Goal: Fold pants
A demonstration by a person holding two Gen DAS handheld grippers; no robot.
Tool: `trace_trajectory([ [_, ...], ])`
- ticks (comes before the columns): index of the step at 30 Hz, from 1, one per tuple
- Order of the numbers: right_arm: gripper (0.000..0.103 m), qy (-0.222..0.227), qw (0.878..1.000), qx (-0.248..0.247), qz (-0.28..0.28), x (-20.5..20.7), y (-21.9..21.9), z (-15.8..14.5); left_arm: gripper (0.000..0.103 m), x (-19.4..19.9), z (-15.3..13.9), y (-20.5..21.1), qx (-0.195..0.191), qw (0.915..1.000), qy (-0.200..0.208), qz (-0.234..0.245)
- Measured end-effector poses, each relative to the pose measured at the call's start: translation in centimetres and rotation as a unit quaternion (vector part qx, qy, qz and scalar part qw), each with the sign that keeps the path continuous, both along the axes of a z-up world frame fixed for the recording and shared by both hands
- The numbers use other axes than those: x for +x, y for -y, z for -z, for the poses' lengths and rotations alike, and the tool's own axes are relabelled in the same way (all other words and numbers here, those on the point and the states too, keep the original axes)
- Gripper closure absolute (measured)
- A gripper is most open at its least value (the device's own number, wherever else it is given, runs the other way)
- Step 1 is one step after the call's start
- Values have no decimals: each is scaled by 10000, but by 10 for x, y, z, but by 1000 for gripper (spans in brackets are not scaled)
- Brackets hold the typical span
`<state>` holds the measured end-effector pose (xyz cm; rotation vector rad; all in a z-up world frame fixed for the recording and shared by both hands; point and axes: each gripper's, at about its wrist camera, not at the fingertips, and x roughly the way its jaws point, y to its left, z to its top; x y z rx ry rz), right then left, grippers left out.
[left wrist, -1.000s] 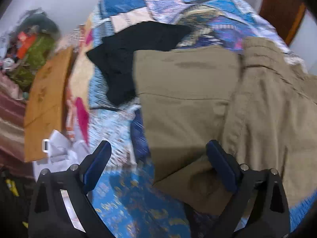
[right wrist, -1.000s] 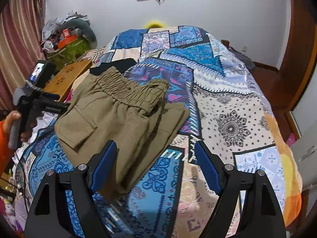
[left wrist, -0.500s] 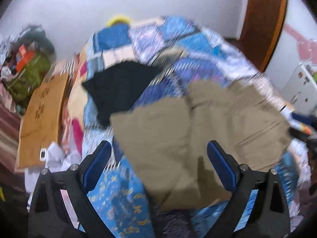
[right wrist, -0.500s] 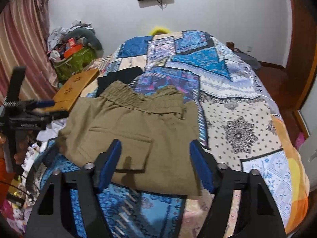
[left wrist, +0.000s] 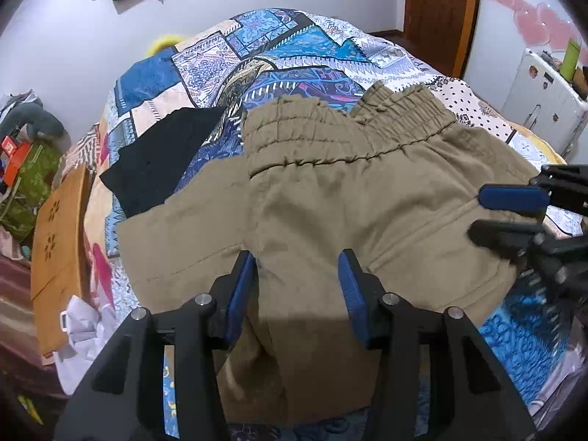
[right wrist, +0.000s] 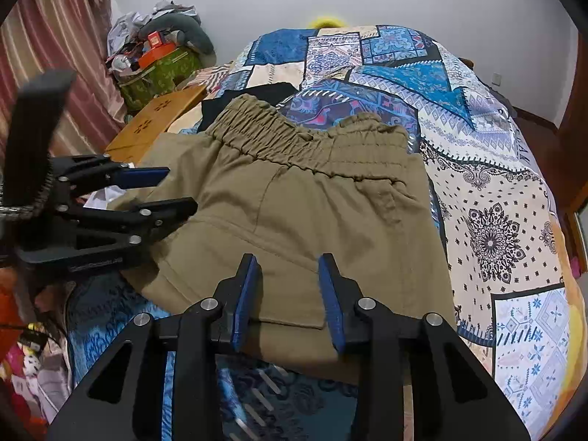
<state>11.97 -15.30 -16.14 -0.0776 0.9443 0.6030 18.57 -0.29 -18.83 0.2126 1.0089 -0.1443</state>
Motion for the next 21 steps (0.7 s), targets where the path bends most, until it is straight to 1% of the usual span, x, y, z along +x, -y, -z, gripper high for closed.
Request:
trace_trajectory([
  [2, 74, 65, 9998, -159, 73, -4, 5, -1, 52, -2, 0, -10, -63, 9999, -58, -80],
  [6, 74, -23, 9998, -25, 201, -5, 22, -8, 51, -6, -6, -33, -383, 9988, -181, -242],
  [9, 71, 209, 9990, 73, 391, -8, 34, -20, 51, -12, -19, -58, -563, 9968, -116, -554],
  [12, 71, 291, 9977, 123, 596, -1, 41, -25, 50, -19, -21, -77, -804, 9944, -240, -644],
  [14, 71, 184, 9968, 120, 766, 9, 45, -20, 48, -27, -16, -79, -764, 9950, -319, -561],
  [15, 71, 112, 9965, 129, 819, 13, 46, -16, 42, -30, -12, -78, -695, 9957, -363, -503],
  [16, 71, 16, 9963, 109, 847, 16, 45, -10, 37, -34, -6, -75, -565, 9965, -411, -469],
  [18, 71, -120, 9967, -30, 804, 18, 40, 0, 35, -40, 5, -71, -267, 9975, -456, -469],
  [19, 71, -89, 9970, -176, 752, 16, 35, 4, 30, -43, 8, -73, -232, 9975, -398, -536],
  [21, 70, 211, 9961, -557, 645, 9, 25, 6, 27, -43, 10, -82, -276, 9962, -389, -727],
])
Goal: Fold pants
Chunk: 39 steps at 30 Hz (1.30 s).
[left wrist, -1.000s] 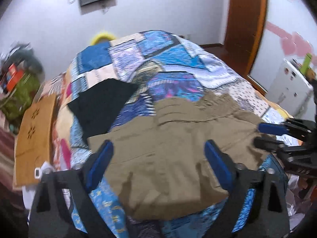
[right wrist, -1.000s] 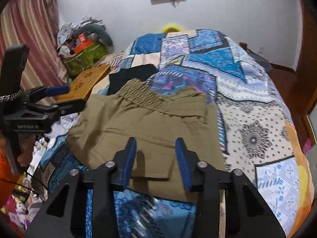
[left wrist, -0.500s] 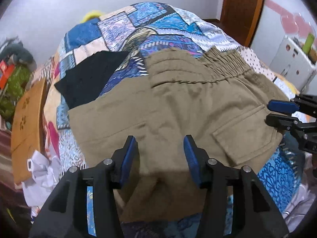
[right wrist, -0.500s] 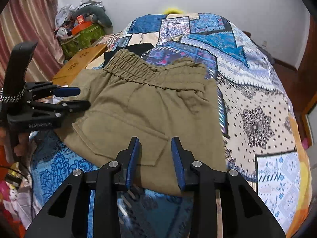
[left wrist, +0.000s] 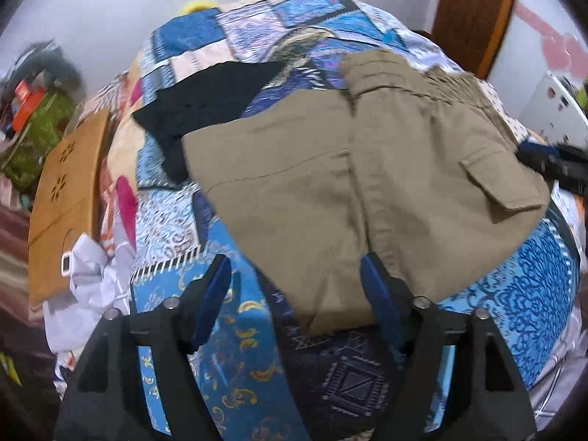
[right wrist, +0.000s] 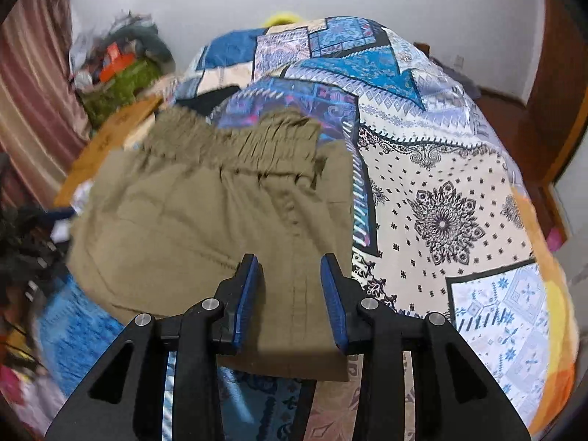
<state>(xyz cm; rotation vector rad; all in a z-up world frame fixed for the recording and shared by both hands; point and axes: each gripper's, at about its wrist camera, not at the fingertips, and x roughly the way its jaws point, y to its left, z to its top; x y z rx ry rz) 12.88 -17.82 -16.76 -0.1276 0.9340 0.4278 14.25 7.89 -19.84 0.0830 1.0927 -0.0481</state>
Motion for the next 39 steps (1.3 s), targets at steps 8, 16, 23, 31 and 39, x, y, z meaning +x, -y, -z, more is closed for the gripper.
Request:
trace_trajectory([
  [8, 70, -64, 9999, 65, -61, 2, 9, -3, 29, -5, 9, -46, 198, 9958, -162, -878],
  [16, 49, 163, 9994, 292, 41, 8, 17, -24, 27, 10, -18, -62, -340, 9936, 126, -1066],
  [23, 24, 262, 9990, 338, 146, 25, 19, -24, 8, 45, -30, -37, -733, 9943, 223, -738],
  [31, 24, -724, 9941, 792, 138, 54, 24, 11, 3, 81, 12, -28, -588, 9945, -477, -718],
  [39, 36, -1227, 9834, 1339, 19, 74, 23, 23, 3, 96, 19, -33, -1006, 9910, -449, -761],
])
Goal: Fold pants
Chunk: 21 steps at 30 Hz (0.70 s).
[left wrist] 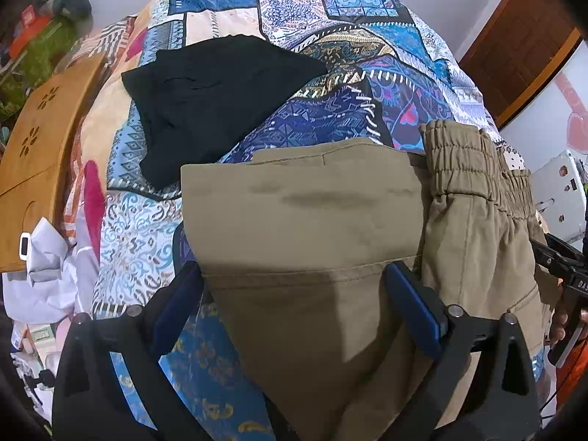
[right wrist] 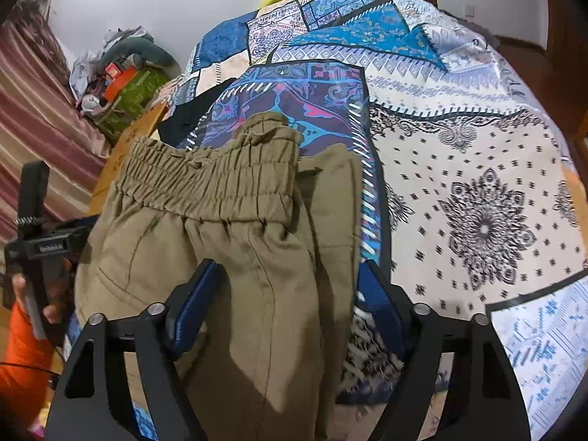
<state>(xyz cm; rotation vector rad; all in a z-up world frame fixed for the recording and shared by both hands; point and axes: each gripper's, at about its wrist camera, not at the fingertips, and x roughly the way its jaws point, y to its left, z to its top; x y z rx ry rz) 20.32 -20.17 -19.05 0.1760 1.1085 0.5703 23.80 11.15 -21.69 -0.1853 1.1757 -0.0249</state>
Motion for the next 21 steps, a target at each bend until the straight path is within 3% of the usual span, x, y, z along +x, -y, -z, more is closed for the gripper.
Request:
trace_trajectory([
  [2, 40, -23, 10000, 6, -18, 2, -2, -1, 5, 4, 0, 0, -35, 10000, 60, -1],
  [8, 68, -136, 9998, 112, 25, 10, -1, -1, 37, 7, -7, 5, -36, 9993, 372, 30],
  [10, 73, -183, 9996, 183, 58, 13, 1, -1, 57, 8, -10, 9, -39, 9991, 419, 105],
  [11, 76, -175, 9997, 187, 61, 13, 0, -2, 62, 8, -12, 11, 26, 9990, 442, 114],
  [13, 81, -102, 9998, 144, 52, 12, -3, -5, 89, 10, -15, 16, 343, 9983, 457, 103],
  [14, 85, -31, 9999, 91, 40, 12, -6, -7, 94, 11, -16, 17, 491, 9977, 455, 84],
  [21, 92, 461, 9989, -113, -32, 12, -15, -35, 95, 4, -48, 6, 420, 9955, 847, 55],
])
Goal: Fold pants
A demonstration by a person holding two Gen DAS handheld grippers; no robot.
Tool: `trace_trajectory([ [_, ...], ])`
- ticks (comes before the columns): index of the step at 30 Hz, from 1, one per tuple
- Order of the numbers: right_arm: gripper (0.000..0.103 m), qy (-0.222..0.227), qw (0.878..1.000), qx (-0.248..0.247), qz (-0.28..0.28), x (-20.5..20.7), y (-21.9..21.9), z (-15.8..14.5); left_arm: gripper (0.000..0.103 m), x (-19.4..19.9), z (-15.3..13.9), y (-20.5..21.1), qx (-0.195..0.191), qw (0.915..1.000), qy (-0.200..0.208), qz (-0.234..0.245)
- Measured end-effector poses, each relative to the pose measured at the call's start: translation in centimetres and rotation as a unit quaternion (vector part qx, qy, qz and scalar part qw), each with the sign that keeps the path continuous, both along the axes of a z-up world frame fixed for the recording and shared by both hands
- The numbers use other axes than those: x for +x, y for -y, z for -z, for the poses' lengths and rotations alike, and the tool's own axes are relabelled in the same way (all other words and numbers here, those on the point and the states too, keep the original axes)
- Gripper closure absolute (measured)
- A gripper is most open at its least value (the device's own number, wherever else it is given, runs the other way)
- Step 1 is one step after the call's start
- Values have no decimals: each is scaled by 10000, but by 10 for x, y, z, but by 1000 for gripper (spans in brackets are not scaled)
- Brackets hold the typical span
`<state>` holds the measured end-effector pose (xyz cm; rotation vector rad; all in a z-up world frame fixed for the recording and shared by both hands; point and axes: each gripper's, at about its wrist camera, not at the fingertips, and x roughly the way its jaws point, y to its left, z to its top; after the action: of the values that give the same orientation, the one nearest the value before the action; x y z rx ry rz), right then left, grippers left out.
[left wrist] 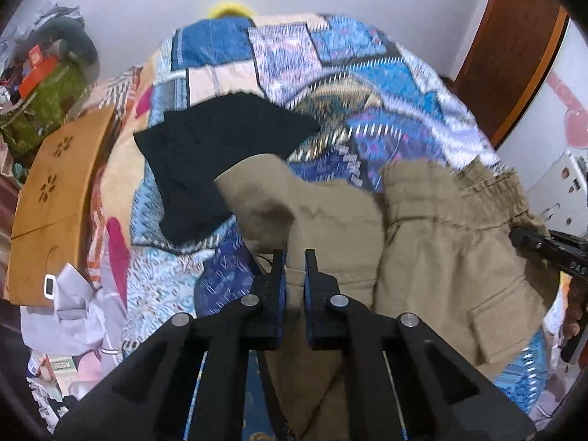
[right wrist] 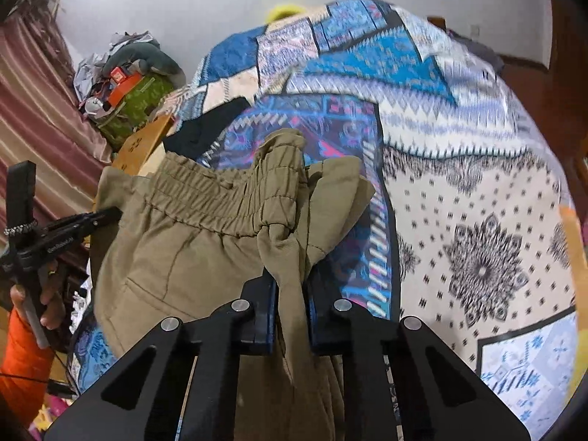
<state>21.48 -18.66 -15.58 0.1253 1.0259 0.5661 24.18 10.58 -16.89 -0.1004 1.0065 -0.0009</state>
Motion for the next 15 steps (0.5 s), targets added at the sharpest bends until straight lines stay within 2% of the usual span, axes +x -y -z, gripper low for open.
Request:
trace_trajectory([
  [8, 93, 693, 9973, -83, -213, 7, -28, -46, 97, -4, -51, -10, 156, 9981, 587, -100],
  [15, 93, 1173, 9924, 38, -362, 37, -64, -78, 97, 2, -88, -40, 424, 9932, 1013, -396],
])
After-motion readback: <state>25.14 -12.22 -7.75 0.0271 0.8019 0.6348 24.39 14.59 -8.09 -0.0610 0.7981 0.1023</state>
